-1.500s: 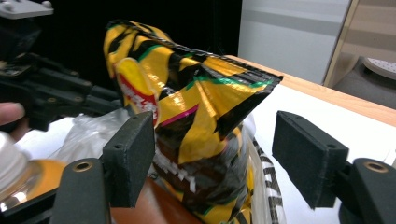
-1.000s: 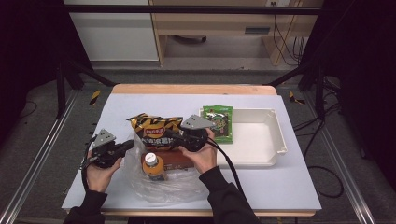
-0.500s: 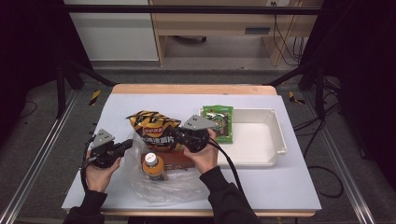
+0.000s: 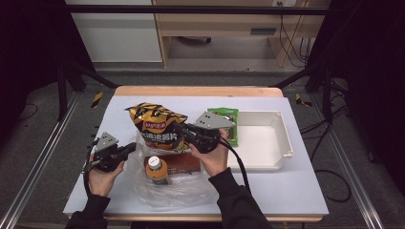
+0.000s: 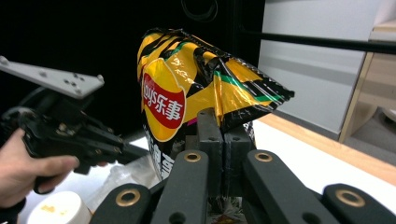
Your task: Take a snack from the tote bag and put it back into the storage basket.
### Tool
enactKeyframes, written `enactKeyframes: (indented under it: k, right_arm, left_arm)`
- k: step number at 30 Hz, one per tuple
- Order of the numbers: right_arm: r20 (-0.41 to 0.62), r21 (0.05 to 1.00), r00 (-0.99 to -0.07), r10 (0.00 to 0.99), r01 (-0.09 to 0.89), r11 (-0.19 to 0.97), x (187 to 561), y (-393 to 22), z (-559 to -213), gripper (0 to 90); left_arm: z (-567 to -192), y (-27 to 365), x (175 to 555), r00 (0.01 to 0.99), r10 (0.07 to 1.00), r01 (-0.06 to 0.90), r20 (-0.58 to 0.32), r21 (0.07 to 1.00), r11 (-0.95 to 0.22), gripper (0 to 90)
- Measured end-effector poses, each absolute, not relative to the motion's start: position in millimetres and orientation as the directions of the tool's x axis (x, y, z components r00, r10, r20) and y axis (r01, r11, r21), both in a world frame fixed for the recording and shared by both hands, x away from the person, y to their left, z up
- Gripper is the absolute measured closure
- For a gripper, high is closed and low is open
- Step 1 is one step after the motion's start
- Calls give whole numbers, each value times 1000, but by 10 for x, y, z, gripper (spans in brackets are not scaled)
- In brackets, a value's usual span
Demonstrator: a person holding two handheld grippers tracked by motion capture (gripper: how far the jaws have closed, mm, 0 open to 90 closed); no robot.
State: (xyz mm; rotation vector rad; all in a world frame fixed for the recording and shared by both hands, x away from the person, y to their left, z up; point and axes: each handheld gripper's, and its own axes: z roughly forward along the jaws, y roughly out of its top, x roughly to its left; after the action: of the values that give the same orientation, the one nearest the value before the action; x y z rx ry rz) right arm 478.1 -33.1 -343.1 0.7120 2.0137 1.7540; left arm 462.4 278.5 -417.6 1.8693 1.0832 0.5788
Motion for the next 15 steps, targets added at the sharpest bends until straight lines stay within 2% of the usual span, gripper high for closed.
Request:
enactKeyframes:
  k: [15]
  right_arm:
    - [37,997,-808,588,74,39,4660,-372,-3120,893]
  left_arm:
    - [-4205,2785,4633,509,861,460,-26,853,-247,897]
